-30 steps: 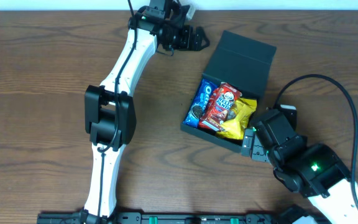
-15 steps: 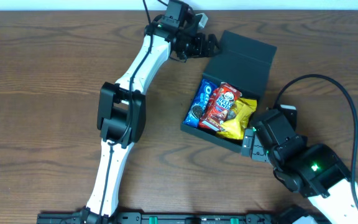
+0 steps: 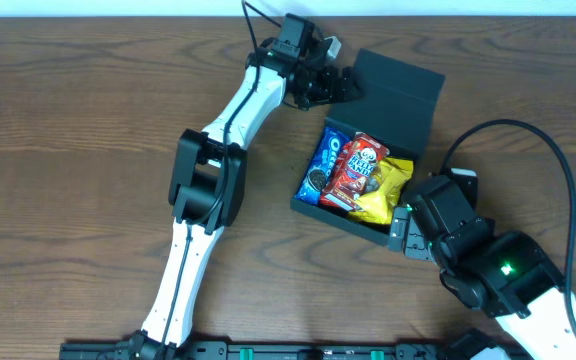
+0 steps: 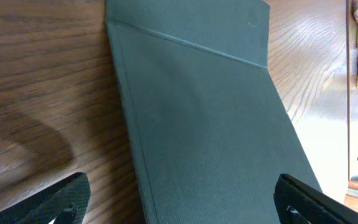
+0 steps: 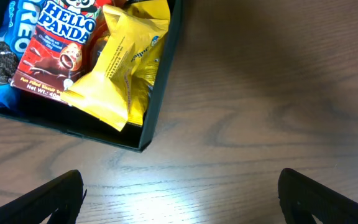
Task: Pack container
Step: 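Swing the lid down over the snacks with the left gripper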
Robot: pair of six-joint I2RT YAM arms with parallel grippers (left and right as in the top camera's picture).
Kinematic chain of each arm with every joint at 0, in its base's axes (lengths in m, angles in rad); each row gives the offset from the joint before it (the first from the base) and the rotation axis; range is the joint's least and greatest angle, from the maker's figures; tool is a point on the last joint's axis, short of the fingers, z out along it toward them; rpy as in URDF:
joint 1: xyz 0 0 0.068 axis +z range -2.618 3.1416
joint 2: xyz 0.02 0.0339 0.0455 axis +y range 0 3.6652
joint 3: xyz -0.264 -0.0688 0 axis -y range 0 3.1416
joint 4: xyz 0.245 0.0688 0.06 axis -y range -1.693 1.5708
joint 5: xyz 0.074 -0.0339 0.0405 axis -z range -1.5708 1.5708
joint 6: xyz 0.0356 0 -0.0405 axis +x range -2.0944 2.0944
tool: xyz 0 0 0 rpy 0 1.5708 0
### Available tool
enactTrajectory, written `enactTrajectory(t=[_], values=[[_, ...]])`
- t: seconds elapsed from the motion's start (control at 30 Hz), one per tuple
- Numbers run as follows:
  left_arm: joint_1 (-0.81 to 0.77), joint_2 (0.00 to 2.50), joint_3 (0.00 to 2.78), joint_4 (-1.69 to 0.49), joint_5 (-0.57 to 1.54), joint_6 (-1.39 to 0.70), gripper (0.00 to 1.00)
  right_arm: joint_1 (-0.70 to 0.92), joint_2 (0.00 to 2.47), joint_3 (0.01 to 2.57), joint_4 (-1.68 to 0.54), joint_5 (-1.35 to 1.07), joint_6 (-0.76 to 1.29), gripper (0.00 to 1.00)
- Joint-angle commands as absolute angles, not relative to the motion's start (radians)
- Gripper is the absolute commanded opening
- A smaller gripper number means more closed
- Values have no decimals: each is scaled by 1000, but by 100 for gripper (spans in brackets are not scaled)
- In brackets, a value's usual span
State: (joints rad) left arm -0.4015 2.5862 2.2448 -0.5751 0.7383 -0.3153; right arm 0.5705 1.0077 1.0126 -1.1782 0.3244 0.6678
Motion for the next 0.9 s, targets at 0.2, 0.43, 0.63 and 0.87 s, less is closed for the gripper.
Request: enactTrajectory(t=[0.2, 0.43, 0.63, 0.87], values=[[-440, 2597, 2263, -445, 845, -379, 95, 562, 1007, 1023, -1178, 332, 657, 99], [-451, 2597, 2263, -430, 883, -389, 95, 562, 1007, 1023, -1178, 332, 657, 99], [-451, 2597, 2263, -428, 910, -381, 96, 562, 1007, 1023, -1178, 332, 657, 99], [-437, 2595, 2263, -364, 1040, -382, 96, 562, 1007, 1023, -1178, 332, 657, 99]])
